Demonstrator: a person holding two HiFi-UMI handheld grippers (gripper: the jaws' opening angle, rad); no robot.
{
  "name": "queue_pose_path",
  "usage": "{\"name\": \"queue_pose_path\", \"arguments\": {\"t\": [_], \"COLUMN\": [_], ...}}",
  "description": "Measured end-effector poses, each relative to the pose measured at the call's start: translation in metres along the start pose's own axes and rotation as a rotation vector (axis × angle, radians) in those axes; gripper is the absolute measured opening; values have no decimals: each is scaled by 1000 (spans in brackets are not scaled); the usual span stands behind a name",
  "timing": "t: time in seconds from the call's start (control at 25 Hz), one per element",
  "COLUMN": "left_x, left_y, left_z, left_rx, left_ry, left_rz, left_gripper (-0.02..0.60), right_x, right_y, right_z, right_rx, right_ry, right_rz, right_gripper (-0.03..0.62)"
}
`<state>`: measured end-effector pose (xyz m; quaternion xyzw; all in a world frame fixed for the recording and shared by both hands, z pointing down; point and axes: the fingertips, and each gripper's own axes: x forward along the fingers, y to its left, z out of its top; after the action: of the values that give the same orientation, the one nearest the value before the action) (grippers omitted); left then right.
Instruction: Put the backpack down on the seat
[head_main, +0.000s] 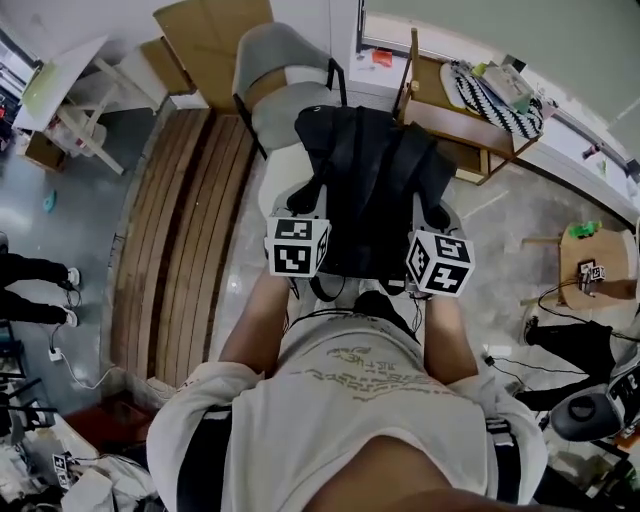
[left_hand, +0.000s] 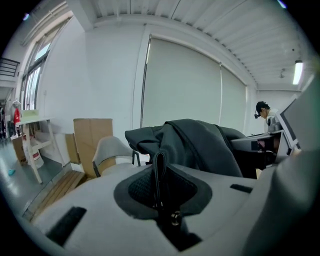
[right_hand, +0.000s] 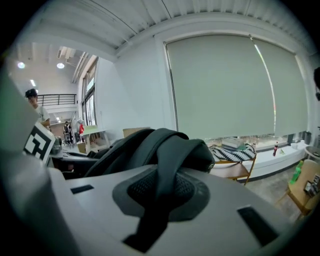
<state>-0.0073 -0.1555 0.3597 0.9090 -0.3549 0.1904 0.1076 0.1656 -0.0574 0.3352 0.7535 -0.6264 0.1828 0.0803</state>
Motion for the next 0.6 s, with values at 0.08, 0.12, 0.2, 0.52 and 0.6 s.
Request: {"name": "queue_pose_path", "arguments": {"t": [0.08,0.12,0.2,0.52,0.6], "left_x": [15,22,35,88,93], "left_y": [-1,-2,-5,-10,-9], "left_z": [-9,-14,-27,-73,-90], "left_rx": [-14,-23,-47,-133,-161], "left_ry": [34,52,89,228,260], "left_rz": [22,31,45,106,105], "left_gripper": [64,64,64,64,63], "right_x": [16,22,35,96,107], "right_y": [-10,-14,-23,-56,-57], "right_z": [-8,-13,-23,-65,-81], "right_rx": [-2,-4,-13,-32,-38], "right_ry": [38,59,100,257,300], "right_rz": [26,39,64,163,185], "right_gripper": [52,52,52,52,52]}}
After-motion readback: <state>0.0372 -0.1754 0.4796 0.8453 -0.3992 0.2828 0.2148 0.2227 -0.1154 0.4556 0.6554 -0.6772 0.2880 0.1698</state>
